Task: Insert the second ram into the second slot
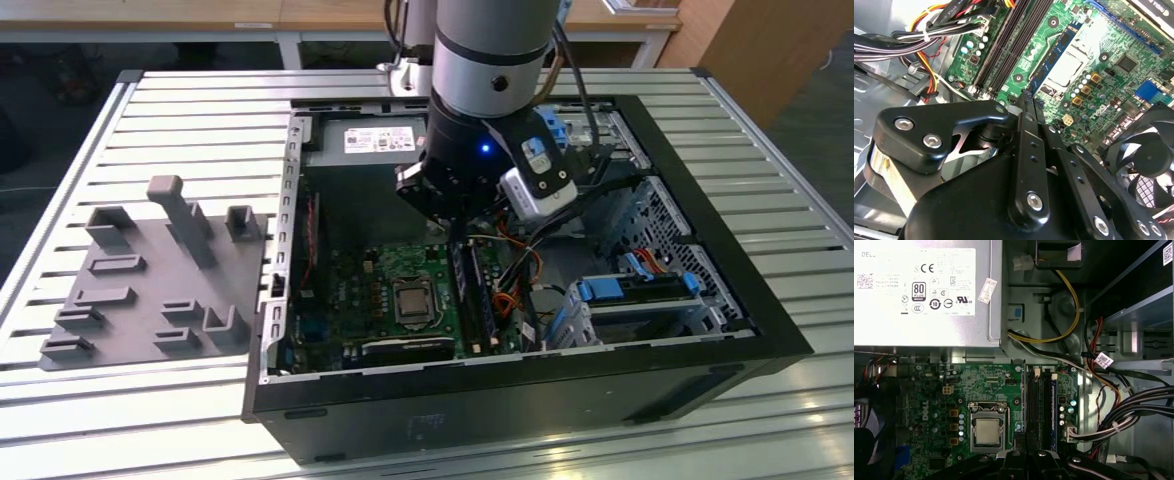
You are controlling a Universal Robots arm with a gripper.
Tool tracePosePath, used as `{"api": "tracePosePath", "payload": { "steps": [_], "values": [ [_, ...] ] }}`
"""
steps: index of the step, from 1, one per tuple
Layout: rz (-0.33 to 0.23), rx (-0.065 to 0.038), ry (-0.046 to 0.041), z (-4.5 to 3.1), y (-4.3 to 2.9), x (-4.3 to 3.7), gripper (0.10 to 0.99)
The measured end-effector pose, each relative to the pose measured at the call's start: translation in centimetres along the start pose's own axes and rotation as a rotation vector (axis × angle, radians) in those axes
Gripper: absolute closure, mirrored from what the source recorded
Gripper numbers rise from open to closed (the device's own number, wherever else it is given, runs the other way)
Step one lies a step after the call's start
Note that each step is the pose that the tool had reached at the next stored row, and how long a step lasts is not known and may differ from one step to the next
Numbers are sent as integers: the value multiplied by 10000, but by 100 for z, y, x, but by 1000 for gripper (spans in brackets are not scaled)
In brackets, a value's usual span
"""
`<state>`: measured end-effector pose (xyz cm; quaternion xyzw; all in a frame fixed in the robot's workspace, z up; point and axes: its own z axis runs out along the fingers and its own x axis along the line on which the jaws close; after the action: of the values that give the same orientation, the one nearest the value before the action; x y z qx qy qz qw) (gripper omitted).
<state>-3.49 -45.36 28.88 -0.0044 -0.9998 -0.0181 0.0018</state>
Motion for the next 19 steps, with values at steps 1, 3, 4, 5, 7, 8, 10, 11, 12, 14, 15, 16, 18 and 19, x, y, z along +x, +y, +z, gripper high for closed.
{"api": "tracePosePath", "payload": {
  "steps": [1,3,4,5,7,8,10,11,12,14,15,16,18,19],
  "values": [
    [0,-1,0,5,0,0,965],
    [-1,0,0,23,-1,0,965],
    [-1,0,0,33,-2,0,965],
    [-1,0,1,41,-2,0,965],
    [0,0,0,57,-3,0,965],
    [0,0,1,63,-3,0,965],
    [1,4,7,67,-3,1,965],
    [1,4,8,69,-3,1,965],
    [1,-1,6,74,-3,0,965],
    [0,0,7,84,-5,0,965],
    [0,3,7,86,-5,0,965],
    [0,4,8,87,-5,0,965],
    [0,2,6,95,-5,0,965],
    [0,9,6,100,-5,0,965]
  ]
}}
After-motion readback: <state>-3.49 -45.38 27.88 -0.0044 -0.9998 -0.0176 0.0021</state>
